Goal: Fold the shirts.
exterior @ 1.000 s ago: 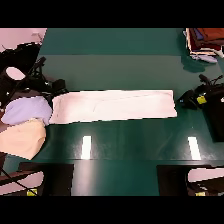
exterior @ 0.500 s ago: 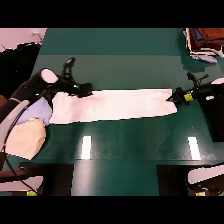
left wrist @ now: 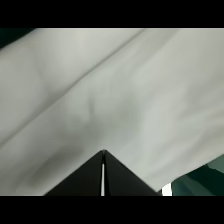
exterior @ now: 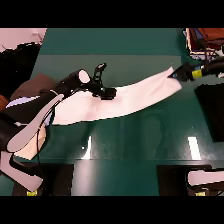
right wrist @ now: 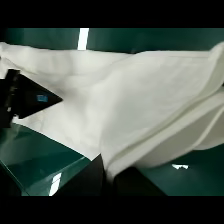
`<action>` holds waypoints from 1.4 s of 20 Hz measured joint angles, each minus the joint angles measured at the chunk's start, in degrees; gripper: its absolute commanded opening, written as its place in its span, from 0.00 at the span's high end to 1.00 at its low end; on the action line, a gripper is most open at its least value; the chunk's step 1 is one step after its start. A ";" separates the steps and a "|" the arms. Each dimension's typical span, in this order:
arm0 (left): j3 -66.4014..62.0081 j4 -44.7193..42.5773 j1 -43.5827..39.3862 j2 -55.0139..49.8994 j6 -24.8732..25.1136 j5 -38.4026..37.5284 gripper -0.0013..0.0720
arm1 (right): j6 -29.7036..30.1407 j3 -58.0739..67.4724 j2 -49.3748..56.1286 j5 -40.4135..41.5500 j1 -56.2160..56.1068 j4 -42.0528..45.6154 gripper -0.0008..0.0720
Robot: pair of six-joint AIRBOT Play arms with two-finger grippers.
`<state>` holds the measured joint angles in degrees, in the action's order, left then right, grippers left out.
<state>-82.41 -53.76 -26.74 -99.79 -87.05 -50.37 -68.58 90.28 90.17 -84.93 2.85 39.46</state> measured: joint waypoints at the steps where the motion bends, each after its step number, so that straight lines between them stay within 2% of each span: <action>1: -0.61 -0.02 -0.20 -0.85 -0.11 0.00 0.95 | -0.48 1.97 -0.76 -0.15 -1.16 -0.57 0.97; 7: -2.10 0.74 -0.72 -3.52 -0.11 0.90 0.95 | -2.91 11.34 -2.58 0.66 -10.84 -2.14 0.97; 16: -2.29 2.23 0.26 -2.99 0.09 3.02 0.95 | -3.43 13.97 -2.78 5.95 -23.76 -2.40 0.97; 20: -2.29 -0.46 6.88 3.34 0.07 1.46 0.95 | -3.39 14.08 -2.45 10.49 -28.89 -2.56 0.97; 24: -2.29 -5.84 18.64 14.88 0.13 -1.18 0.95 | -0.52 14.53 1.07 17.88 -37.48 -5.60 0.96; 25: -2.29 -7.34 21.92 18.08 0.20 -1.90 0.95 | 0.92 15.41 3.08 20.26 -40.39 -6.91 0.92; 27: -2.32 -9.68 27.82 23.54 0.31 -3.19 0.95 | 3.58 18.38 8.20 24.81 -46.38 -8.37 0.47; 28: -2.32 -10.40 30.23 25.79 0.35 -3.85 0.95 | 4.83 20.24 10.88 26.56 -49.11 -8.81 0.38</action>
<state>-84.73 -64.16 3.49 -74.00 -86.70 -54.22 -63.75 110.52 101.06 -58.37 -46.26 30.65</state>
